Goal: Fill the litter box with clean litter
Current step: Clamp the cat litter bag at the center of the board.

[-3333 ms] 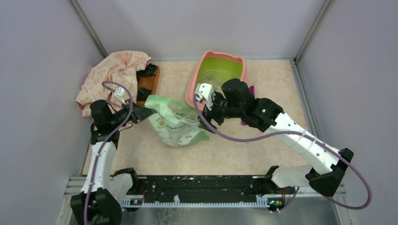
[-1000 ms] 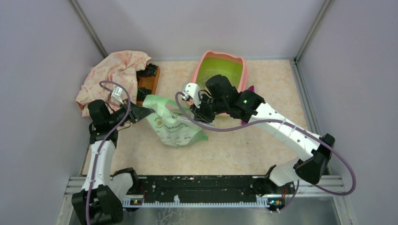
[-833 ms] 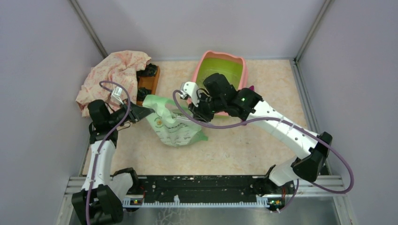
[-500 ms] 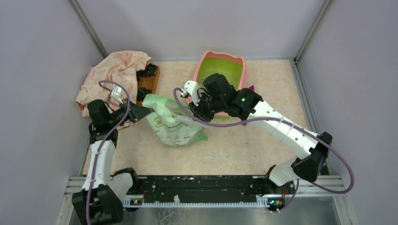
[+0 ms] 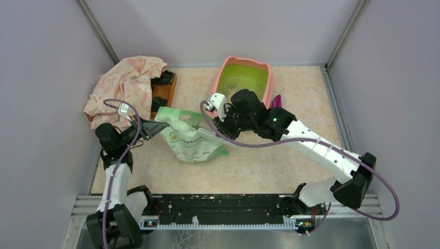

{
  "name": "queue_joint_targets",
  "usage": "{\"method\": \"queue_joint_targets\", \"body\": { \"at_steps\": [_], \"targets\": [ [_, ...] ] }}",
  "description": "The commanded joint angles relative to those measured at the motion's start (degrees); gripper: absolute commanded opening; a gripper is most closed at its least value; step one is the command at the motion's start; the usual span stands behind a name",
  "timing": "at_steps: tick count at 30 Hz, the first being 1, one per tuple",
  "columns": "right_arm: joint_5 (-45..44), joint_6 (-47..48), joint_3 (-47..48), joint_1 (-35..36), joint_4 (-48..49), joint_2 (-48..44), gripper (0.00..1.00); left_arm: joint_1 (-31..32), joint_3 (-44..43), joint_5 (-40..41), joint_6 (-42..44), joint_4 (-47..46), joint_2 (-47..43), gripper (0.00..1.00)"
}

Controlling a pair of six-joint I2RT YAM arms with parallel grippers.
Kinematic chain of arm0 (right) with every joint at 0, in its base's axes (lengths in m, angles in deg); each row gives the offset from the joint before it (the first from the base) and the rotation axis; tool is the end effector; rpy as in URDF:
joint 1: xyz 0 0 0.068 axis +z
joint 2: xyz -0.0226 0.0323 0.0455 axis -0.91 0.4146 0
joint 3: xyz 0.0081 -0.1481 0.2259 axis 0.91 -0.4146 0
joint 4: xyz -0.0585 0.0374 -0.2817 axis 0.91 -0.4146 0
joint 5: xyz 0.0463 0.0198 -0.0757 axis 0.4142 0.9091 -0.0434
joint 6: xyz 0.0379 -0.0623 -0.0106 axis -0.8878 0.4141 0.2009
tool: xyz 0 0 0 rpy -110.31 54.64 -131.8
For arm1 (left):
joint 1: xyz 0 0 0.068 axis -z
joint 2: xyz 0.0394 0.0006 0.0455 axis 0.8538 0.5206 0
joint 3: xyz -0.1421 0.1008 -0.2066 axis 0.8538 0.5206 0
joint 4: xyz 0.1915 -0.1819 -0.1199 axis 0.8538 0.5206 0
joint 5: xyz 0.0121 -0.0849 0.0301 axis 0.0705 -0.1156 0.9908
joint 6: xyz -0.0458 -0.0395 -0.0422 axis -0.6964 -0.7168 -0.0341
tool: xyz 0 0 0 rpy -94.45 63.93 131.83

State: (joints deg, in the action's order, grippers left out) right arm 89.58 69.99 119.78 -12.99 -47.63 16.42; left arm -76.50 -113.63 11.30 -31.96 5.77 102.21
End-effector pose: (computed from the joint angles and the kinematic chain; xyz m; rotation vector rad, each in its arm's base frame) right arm 0.1958 0.2749 0.3615 -1.2883 1.8665 0.6090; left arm 0.2325 0.0167 0.2428 -0.0933 1.7543 -1.3104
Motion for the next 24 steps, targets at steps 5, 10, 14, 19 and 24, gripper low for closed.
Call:
{"method": "queue_joint_targets", "body": {
  "at_steps": [5,10,14,19,24],
  "targets": [
    [-1.26,-1.19,1.24,0.16,3.14,-0.89,0.0,-2.46,3.62,-0.48,-5.87,-7.56,-1.92,0.0],
    [-0.64,-1.16,1.81,0.14,2.65,-0.44,0.0,-4.45,6.11,0.81,-6.56,-7.55,-2.03,0.0],
    [-0.03,-1.03,2.32,0.14,1.86,0.14,0.0,-5.64,7.48,1.4,-6.6,-7.36,-1.69,0.0],
    [0.91,-0.44,3.74,0.14,0.48,1.45,0.0,-6.57,7.93,1.06,-6.78,-8.08,-1.15,0.0],
    [2.39,0.29,5.5,0.22,-0.62,3.22,0.0,-7.04,7.75,0.47,-7.05,-8.72,-0.64,0.0]
  ]
}}
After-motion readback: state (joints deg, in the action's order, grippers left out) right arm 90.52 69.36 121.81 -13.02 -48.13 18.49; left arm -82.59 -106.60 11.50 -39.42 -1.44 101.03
